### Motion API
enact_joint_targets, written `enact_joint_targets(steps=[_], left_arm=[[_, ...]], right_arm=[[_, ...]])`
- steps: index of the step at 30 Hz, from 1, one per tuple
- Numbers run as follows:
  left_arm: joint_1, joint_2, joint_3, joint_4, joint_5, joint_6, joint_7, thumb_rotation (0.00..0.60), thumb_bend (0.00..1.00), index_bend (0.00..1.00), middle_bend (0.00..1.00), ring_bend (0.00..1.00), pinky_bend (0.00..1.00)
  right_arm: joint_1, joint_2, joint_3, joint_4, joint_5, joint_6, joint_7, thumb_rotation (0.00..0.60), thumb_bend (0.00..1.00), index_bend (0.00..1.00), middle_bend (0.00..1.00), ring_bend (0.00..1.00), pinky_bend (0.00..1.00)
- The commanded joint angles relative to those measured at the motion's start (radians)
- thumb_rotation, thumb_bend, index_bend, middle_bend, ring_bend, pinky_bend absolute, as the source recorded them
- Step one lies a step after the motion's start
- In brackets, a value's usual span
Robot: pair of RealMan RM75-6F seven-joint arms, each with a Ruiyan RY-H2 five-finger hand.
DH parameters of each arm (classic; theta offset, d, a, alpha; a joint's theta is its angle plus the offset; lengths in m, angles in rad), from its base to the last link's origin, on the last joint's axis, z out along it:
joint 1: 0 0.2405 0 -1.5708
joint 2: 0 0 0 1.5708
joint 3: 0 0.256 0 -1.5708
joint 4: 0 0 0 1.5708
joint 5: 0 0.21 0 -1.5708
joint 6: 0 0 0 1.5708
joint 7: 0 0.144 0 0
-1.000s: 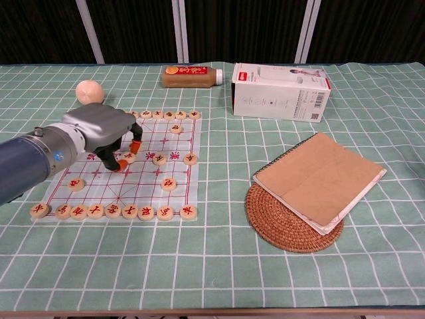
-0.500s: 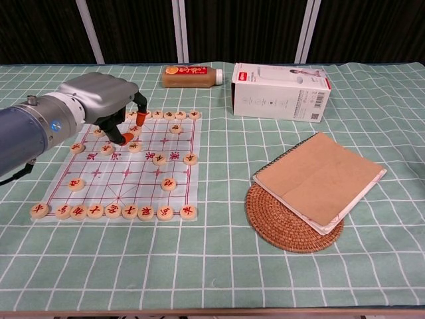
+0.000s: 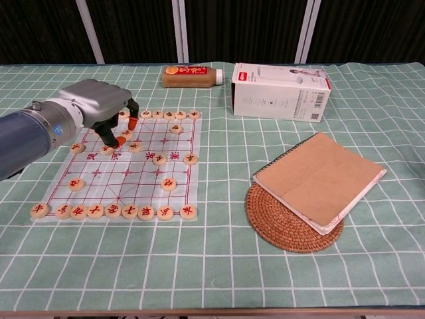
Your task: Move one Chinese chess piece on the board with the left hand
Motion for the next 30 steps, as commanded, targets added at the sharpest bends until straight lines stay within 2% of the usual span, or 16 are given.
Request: enact_joint_targets(steps=[1, 22, 30], left_arm=[[-0.004, -0.012, 0.002, 0.016, -0.003, -0.006, -0.002, 0.6, 0.36, 0.48, 1.0, 1.0, 0.98], [-0.019, -0.06, -0.003, 0.085, -0.01, -0.022, -0.009, 0.6, 0.36, 0.47, 1.0, 1.0, 0.98], [-0.017, -0.066, -0.001, 0.094, -0.012, -0.024, -0.01, 0.6, 0.32, 0.43, 1.0, 0.99, 0.98]], right_arm=[[0.0, 0.0, 0.0, -0.001, 0.0, -0.001, 0.001, 0.6, 0.34, 0.0, 0.0, 0.0, 0.0], [0.0, 0.003, -0.001, -0.004, 0.001, -0.003, 0.005, 0.6, 0.34, 0.0, 0.0, 0.0, 0.0], [-0.001, 0.003, 0.0, -0.005, 0.002, -0.002, 0.003, 0.6, 0.34, 0.0, 0.0, 0.0, 0.0]])
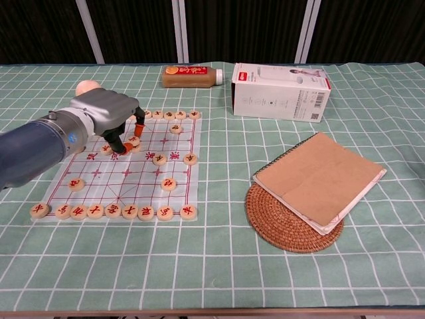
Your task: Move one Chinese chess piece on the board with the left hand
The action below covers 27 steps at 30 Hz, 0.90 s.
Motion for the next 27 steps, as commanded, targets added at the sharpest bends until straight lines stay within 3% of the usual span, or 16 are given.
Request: enact_joint_targets(steps=[1, 13, 19, 21, 23, 27], left_arm=[[0.001, -0.001, 0.001, 0.001, -0.001, -0.002, 0.0, 0.6, 0.31, 0.43, 1.0, 0.99, 0.98], [0.008, 0.006, -0.004, -0.012, 0.013, 0.006, -0.023, 0.6, 0.28, 0.34, 1.0, 0.99, 0.98], [0.031, 0.053, -0.014, -0.094, 0.059, 0.053, -0.071, 0.6, 0.24, 0.31, 0.99, 0.95, 0.96], [0.049, 0.081, -0.015, -0.138, 0.081, 0.081, -0.094, 0.6, 0.22, 0.26, 0.94, 0.88, 0.92], [0.075, 0.118, -0.01, -0.192, 0.111, 0.118, -0.12, 0.6, 0.21, 0.19, 0.81, 0.77, 0.84], [0.149, 0.218, 0.032, -0.32, 0.202, 0.208, -0.176, 0.6, 0.19, 0.07, 0.43, 0.43, 0.58]], right_arm=[[0.0, 0.0, 0.0, 0.0, 0.0, 0.001, -0.001, 0.6, 0.34, 0.0, 0.0, 0.0, 0.0], [0.0, 0.0, 0.0, -0.001, 0.001, 0.001, -0.005, 0.6, 0.34, 0.0, 0.0, 0.0, 0.0], [-0.001, 0.0, -0.001, 0.001, -0.002, 0.002, -0.006, 0.6, 0.34, 0.0, 0.0, 0.0, 0.0], [-0.001, 0.0, -0.001, 0.001, -0.003, 0.004, -0.007, 0.6, 0.34, 0.0, 0.0, 0.0, 0.0], [-0.001, -0.001, -0.001, 0.002, -0.003, 0.004, -0.008, 0.6, 0.34, 0.0, 0.0, 0.0, 0.0], [-0.001, -0.002, -0.003, 0.004, -0.007, 0.005, -0.014, 0.6, 0.34, 0.0, 0.0, 0.0, 0.0]])
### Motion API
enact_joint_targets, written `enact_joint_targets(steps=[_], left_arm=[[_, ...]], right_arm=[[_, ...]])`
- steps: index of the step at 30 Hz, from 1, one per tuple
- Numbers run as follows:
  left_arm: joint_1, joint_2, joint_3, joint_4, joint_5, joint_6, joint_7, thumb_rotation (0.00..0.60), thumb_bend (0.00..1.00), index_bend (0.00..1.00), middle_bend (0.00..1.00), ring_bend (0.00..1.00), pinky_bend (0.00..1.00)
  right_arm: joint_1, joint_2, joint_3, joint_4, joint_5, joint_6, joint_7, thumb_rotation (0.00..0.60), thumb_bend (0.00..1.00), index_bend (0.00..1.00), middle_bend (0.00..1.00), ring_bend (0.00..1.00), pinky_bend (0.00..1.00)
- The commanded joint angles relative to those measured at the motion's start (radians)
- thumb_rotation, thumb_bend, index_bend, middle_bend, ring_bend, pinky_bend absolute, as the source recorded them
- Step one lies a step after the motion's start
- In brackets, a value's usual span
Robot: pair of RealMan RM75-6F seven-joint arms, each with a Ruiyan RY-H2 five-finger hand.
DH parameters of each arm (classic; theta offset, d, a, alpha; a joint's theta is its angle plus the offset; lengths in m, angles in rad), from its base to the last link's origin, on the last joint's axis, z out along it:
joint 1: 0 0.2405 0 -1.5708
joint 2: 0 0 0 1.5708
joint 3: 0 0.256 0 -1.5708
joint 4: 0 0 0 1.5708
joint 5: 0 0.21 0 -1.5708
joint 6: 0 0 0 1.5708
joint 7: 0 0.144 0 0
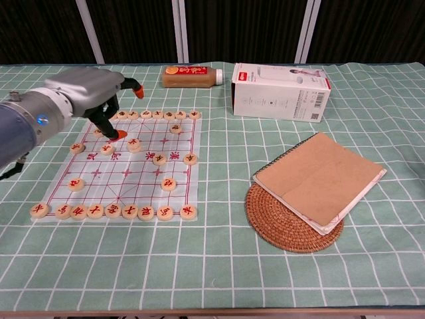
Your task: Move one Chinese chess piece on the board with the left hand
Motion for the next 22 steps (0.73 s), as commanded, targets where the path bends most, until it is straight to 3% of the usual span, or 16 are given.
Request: enact_joint_targets(steps=[1, 4, 7, 10, 14, 18, 22], left_arm=[[0.089, 0.112, 0.053, -0.127, 0.109, 0.109, -0.065, 0.6, 0.18, 0.04, 0.34, 0.34, 0.5], [0.18, 0.215, 0.129, -0.215, 0.229, 0.205, -0.134, 0.6, 0.13, 0.0, 0.14, 0.13, 0.3], [0.25, 0.285, 0.181, -0.255, 0.302, 0.274, -0.189, 0.6, 0.06, 0.0, 0.01, 0.01, 0.14], [0.328, 0.35, 0.23, -0.281, 0.35, 0.343, -0.239, 0.6, 0.03, 0.0, 0.0, 0.0, 0.06], [0.424, 0.407, 0.28, -0.272, 0.413, 0.431, -0.3, 0.6, 0.01, 0.0, 0.0, 0.0, 0.02], [0.499, 0.422, 0.304, -0.237, 0.451, 0.49, -0.372, 0.6, 0.01, 0.0, 0.0, 0.0, 0.0], [0.531, 0.414, 0.295, -0.196, 0.47, 0.499, -0.415, 0.6, 0.01, 0.0, 0.0, 0.0, 0.0]], right_arm=[[0.0, -0.001, -0.001, 0.001, -0.001, 0.0, -0.004, 0.6, 0.34, 0.0, 0.0, 0.0, 0.0], [0.0, -0.004, -0.001, 0.004, -0.005, 0.004, -0.015, 0.6, 0.34, 0.0, 0.0, 0.0, 0.0], [0.0, -0.008, -0.002, 0.008, -0.01, 0.009, -0.027, 0.6, 0.34, 0.0, 0.0, 0.0, 0.0], [0.0, -0.013, -0.002, 0.014, -0.017, 0.017, -0.042, 0.6, 0.34, 0.0, 0.0, 0.0, 0.0], [-0.001, -0.021, -0.001, 0.017, -0.018, 0.025, -0.058, 0.6, 0.34, 0.0, 0.0, 0.0, 0.0], [-0.002, -0.026, -0.001, 0.018, -0.02, 0.03, -0.068, 0.6, 0.34, 0.0, 0.0, 0.0, 0.0], [-0.003, -0.028, -0.002, 0.021, -0.022, 0.032, -0.072, 0.6, 0.34, 0.0, 0.0, 0.0, 0.0]])
